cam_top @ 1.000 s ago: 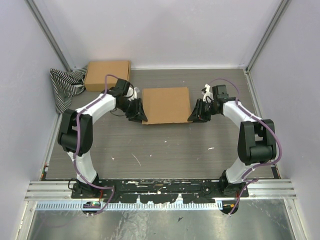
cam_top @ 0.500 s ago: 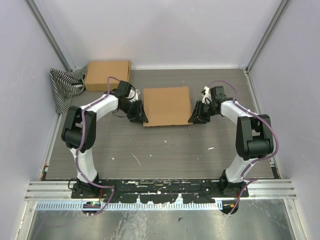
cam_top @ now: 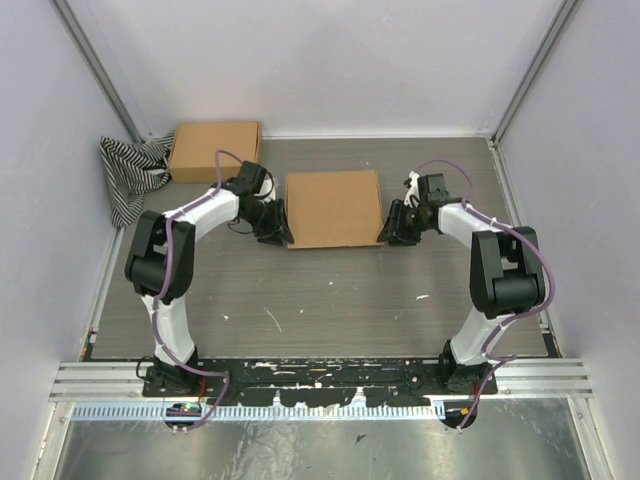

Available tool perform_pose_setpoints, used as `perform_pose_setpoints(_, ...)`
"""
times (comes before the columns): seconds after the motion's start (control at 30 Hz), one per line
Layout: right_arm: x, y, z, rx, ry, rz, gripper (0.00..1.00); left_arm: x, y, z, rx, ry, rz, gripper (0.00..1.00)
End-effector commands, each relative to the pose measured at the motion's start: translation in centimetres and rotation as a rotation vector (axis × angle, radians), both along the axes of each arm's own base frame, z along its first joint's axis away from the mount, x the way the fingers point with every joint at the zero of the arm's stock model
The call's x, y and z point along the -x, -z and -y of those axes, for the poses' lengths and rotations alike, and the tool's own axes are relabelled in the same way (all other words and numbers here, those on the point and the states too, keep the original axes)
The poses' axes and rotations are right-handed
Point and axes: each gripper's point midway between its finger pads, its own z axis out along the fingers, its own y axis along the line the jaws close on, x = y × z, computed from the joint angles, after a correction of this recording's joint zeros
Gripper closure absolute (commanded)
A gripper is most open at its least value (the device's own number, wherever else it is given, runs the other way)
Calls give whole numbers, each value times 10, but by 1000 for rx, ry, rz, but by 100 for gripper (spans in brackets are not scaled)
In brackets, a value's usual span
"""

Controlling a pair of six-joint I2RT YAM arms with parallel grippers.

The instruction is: Fold the paper box

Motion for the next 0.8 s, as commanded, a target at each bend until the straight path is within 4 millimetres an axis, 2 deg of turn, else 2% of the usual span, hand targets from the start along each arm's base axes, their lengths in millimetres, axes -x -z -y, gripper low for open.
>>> perform_pose_setpoints(0.0,-10,-39,0,35,15,162,55,-12,-37,-16,-68,-49,139,53)
perform_pose_setpoints(0.13,5,-74,-16,58,-25,262,56,-9,-77,-32,-117,-79,236,50)
perform_pose_setpoints(0.23,15,-93,-46,41,-93,336,63,-20,-106,-33,-107,-107,326,48)
perform_pose_setpoints(0.33,13,-104,-86,-36,-165,406,98,-48,-127,-16,-50,-108,431,46)
perform_pose_setpoints(0.37,12,-105,-101,-78,-182,415,99,-59,-127,-4,-11,-92,457,46)
perform_pose_setpoints(0.43,6,-101,-127,-134,-212,429,99,-85,-110,19,51,-81,473,47)
perform_pose_setpoints(0.53,-4,-87,-157,-158,-228,450,99,-111,-89,48,119,-74,460,49)
perform_pose_setpoints(0.67,-1,-67,-193,-91,-284,515,99,-121,-59,69,107,-54,465,48)
perform_pose_setpoints(0.77,-6,-53,-207,-34,-299,542,99,-119,-43,74,75,-25,425,47)
